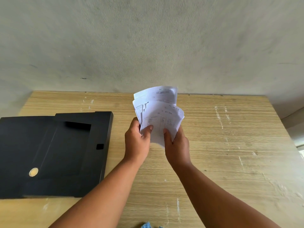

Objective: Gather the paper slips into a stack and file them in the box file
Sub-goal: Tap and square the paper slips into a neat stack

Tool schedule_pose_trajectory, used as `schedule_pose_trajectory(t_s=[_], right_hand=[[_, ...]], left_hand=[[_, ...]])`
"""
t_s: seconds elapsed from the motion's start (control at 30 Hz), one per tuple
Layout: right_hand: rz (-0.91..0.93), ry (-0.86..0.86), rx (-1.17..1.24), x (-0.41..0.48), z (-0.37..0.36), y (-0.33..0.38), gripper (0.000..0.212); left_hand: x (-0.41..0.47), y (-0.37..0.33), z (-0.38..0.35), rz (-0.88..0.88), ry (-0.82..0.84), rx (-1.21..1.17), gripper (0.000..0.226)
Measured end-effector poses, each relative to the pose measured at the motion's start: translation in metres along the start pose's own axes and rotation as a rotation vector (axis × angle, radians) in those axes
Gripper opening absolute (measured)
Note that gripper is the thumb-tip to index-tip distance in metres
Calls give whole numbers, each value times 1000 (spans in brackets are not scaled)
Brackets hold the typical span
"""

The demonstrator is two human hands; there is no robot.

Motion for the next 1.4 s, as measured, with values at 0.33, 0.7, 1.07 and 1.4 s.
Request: schedule_pose_trajectory(t_s=[0.33, 0.7, 1.07, 1.4], right_hand=[[-76, -8, 75, -6, 2, -20, 24], [-73, -7, 61, 3, -5, -19, 11], [-19, 3, 115, 0, -7, -7, 26], [-121, 58, -52, -3, -9, -29, 20]], left_hand=[[-5, 23, -15, 99, 142, -56, 33], [2, 21, -19, 26, 156, 65, 25], [4, 5, -9, -40, 86, 32, 33], [4, 28, -23, 83, 247, 45, 30]])
Point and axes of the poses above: each hand's wrist, its own x-axis towards the middle knuckle, its own z-axis out of the back of the hand, y = z × x, the point moved 7 cm from there along x, towards the middle knuckle, and after that the axes turned 11 degrees about x, right-handed, at the moved point
